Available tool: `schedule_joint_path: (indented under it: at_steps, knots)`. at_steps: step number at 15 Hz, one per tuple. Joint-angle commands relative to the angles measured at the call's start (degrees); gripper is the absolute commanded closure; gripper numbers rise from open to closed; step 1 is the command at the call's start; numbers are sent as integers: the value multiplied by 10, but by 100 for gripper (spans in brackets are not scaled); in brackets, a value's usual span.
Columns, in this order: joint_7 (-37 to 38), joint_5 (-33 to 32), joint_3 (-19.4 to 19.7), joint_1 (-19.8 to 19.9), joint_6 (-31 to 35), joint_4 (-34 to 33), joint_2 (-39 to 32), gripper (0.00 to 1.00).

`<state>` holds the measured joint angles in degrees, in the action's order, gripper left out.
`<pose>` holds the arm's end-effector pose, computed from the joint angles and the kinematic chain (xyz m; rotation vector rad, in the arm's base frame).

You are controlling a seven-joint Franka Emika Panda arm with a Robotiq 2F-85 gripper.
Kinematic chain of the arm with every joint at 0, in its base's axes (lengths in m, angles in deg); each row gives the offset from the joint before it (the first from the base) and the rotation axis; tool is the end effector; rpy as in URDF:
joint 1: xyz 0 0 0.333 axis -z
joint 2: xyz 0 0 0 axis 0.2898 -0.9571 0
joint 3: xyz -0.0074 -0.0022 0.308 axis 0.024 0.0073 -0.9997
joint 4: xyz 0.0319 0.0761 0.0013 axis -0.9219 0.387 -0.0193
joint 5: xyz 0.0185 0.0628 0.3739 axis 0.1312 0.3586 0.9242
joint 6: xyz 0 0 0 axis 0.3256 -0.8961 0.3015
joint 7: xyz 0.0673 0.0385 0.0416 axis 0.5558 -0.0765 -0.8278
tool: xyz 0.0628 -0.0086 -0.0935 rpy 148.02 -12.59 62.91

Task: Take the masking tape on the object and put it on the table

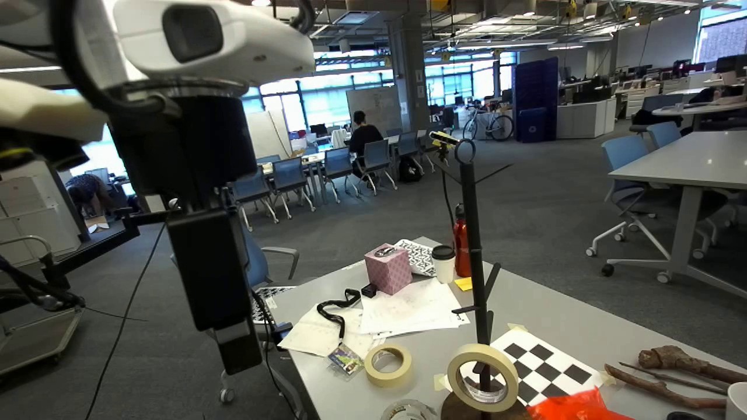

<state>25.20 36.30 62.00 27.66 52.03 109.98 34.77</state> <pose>0.3123 -0.1670 0.5465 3.0362 -0.2433 -0.0813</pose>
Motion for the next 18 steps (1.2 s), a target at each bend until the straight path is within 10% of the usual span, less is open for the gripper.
schedule_joint_path:
  at_steps: [1,18]
  knots:
    - [6,8,-6,-15,4,13,-13,0]
    - [99,95,-76,-63,137,8,-150,0]
